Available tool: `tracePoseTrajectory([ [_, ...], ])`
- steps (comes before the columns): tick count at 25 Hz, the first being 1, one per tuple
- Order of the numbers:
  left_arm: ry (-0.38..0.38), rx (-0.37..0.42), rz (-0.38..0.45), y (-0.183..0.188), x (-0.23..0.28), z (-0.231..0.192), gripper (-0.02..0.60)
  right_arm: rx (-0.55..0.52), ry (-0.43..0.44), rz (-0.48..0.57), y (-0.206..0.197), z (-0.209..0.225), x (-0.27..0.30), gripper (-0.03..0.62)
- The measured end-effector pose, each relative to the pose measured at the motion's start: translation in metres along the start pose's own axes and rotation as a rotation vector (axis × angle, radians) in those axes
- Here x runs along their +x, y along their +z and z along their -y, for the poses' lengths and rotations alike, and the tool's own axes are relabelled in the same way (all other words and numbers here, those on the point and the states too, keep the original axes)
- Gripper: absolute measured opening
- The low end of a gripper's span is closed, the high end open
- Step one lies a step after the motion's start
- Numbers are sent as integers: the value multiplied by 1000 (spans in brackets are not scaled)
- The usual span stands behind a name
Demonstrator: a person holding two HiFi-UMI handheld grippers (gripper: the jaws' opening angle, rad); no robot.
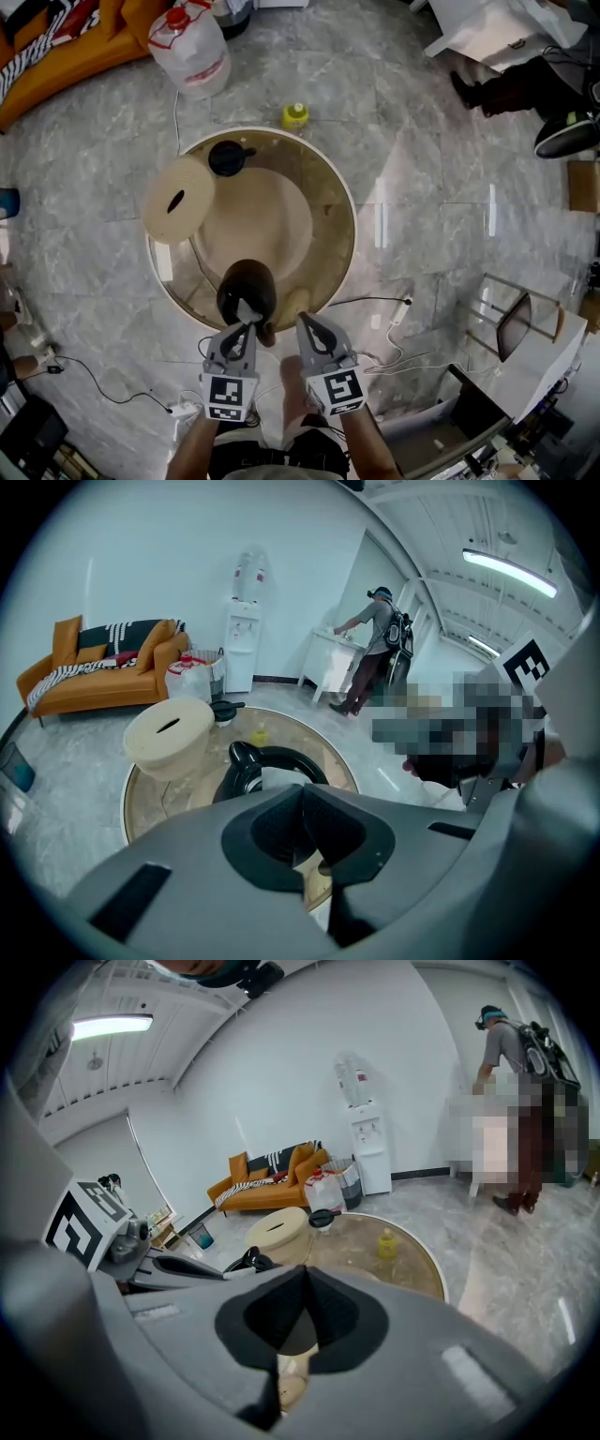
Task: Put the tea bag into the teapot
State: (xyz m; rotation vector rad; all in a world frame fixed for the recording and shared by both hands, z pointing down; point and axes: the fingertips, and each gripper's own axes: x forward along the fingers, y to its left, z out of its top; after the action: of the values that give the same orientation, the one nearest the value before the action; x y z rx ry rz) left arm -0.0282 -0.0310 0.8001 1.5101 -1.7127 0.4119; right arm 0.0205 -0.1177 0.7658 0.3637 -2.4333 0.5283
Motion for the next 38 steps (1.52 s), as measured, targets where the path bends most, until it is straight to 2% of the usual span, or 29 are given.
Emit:
tracePoseTrajectory([
  [13, 13, -29, -23, -11, 13, -8, 18, 34, 7, -20, -18, -1, 7, -2],
  [14, 9, -34, -23, -11, 13, -8, 28, 36, 6, -20, -18, 0, 7, -2],
  [16, -9, -36, -23, -11, 13, -7, 126, 35, 4, -17, -18, 0, 6, -2],
  [18, -27, -34, -25, -11, 13, -4, 164, 38, 2, -12, -18, 0, 5, -2],
  [23, -25, -22, -43, -11, 9, 0, 209, 42, -1, -4, -14, -3, 0, -2],
  [32, 6, 27, -56, -2, 0, -2, 219, 43, -1, 14, -2, -13, -6, -2],
  [38, 4, 39, -35, 4, -9, 4, 219, 34, -3, 31, 6, -19, -17, -2],
])
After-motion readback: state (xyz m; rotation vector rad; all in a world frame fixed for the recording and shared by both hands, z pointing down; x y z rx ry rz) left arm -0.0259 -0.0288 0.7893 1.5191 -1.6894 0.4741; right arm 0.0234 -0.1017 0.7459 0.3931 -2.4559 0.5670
